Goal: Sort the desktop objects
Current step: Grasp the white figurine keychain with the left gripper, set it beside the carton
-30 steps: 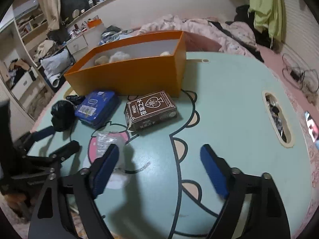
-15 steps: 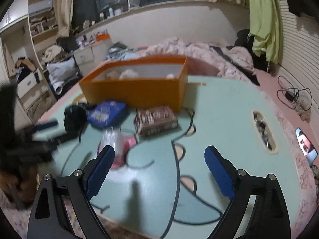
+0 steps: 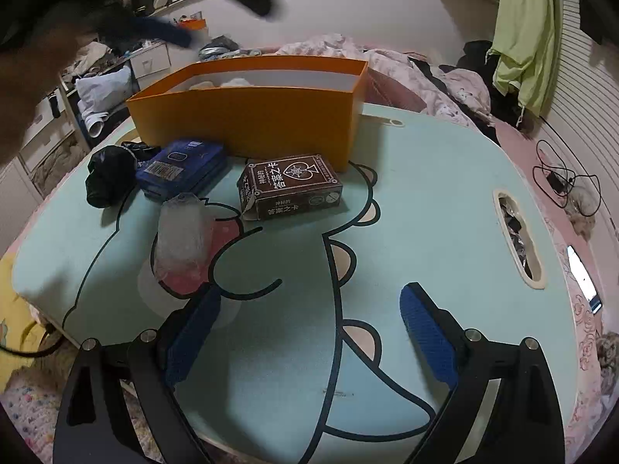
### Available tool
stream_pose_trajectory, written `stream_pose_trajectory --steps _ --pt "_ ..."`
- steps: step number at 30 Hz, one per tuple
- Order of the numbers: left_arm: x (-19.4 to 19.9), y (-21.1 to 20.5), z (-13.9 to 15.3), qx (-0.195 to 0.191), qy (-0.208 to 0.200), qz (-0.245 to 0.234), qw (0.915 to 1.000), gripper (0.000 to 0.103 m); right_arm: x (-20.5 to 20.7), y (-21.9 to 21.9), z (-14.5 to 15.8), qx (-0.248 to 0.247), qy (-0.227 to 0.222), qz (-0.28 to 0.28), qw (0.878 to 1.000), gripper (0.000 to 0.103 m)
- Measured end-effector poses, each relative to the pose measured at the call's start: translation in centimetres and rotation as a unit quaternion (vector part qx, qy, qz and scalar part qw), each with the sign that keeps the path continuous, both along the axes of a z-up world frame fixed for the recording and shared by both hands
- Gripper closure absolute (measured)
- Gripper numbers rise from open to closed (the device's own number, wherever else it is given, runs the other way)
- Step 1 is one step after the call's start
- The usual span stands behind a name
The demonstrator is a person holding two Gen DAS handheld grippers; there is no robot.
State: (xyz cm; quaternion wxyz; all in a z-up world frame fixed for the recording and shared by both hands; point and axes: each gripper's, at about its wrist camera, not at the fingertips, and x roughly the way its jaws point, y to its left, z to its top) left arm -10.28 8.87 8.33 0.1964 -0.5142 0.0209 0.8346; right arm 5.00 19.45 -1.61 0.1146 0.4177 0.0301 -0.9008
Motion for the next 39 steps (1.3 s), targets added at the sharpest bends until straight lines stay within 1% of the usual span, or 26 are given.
stream_pose_trajectory --steps 3,4,5,7,8,9,12,13,14,17,19,20,22,25,27,29,32,35,39 --pt "-2.5 1.4 -2.7 0.011 -0.06 0.009 0.9981 0.049 0.0 0.3 0.3 -0.001 0.002 0.0 1.0 0.008" --pt "-3.1 1.7 -3.5 0.014 -0.074 0.014 0.9971 0.051 0.1 0.3 0.3 -0.001 0.002 0.0 1.0 0.008" --pt "-3.6 1.9 -4.0 0.013 -0.08 0.021 0.9965 0.053 0.1 0.4 0.3 -0.002 0.003 0.001 1.0 0.008" --pt "-3.7 2.4 -4.4 0.007 -0.066 0.032 0.9973 0.053 0.0 0.4 0.5 -0.002 0.003 0.001 1.0 0.008" --pt "-4.0 2.6 -4.7 0.005 -0.069 0.033 0.9971 0.057 0.2 0.3 0.8 -0.002 0.004 0.001 1.0 0.008" --pt "-4.2 2.8 -5.4 0.01 -0.082 0.029 0.9962 0.062 0.2 0.4 0.8 -0.002 0.005 0.001 1.0 0.008" --pt "-4.6 3.1 -7.0 -0.001 -0.106 0.022 0.9942 0.064 0.2 0.5 0.9 -0.003 0.006 0.001 1.0 0.008" --pt "-4.6 3.1 -7.0 0.005 -0.102 0.019 0.9946 0.066 0.1 0.5 1.0 -0.003 0.006 0.001 1.0 0.008" --pt "-4.5 3.1 -7.1 0.002 -0.102 0.013 0.9947 0.068 0.1 0.5 1.0 -0.003 0.006 0.0 1.0 0.008" --pt "-4.4 2.7 -7.0 0.007 -0.089 0.017 0.9959 0.068 0.1 0.5 1.0 -0.005 0.006 -0.001 1.0 0.008" --pt "-4.3 2.0 -6.0 0.023 -0.069 0.018 0.9972 0.068 0.1 0.5 1.0 -0.004 0.007 -0.001 1.0 0.008" --pt "-4.2 1.5 -5.1 0.033 -0.058 0.021 0.9975 0.068 0.1 0.5 1.0 -0.004 0.006 -0.001 1.0 0.008" --pt "-3.1 0.4 -2.3 0.059 -0.024 0.021 0.9977 0.068 0.1 0.6 1.0 -0.003 0.007 -0.001 1.0 0.008" --pt "-0.2 -1.3 2.0 0.069 0.034 0.02 0.9968 0.068 0.2 0.5 1.0 -0.003 0.007 -0.001 1.0 0.008" --pt "2.2 -2.9 4.2 0.082 0.057 0.01 0.9949 0.068 0.2 0.4 1.0 -0.003 0.007 -0.002 1.0 0.008" --pt "4.7 -4.5 4.9 0.087 0.066 0.005 0.994 0.068 0.3 0.3 0.9 -0.003 0.007 -0.002 1.0 0.008" --pt "7.0 -6.2 4.1 0.086 0.063 0.004 0.9943 0.068 0.3 0.2 0.9 -0.003 0.007 -0.003 1.0 0.008" --pt "8.3 -6.6 1.3 0.09 0.035 -0.002 0.9954 0.068 0.3 0.1 0.9 -0.002 0.006 -0.003 1.0 0.008" --pt "8.6 -5.4 -2.9 0.083 0.003 -0.008 0.9965 0.068 0.1 0.1 0.9 -0.001 0.006 -0.003 1.0 0.008"
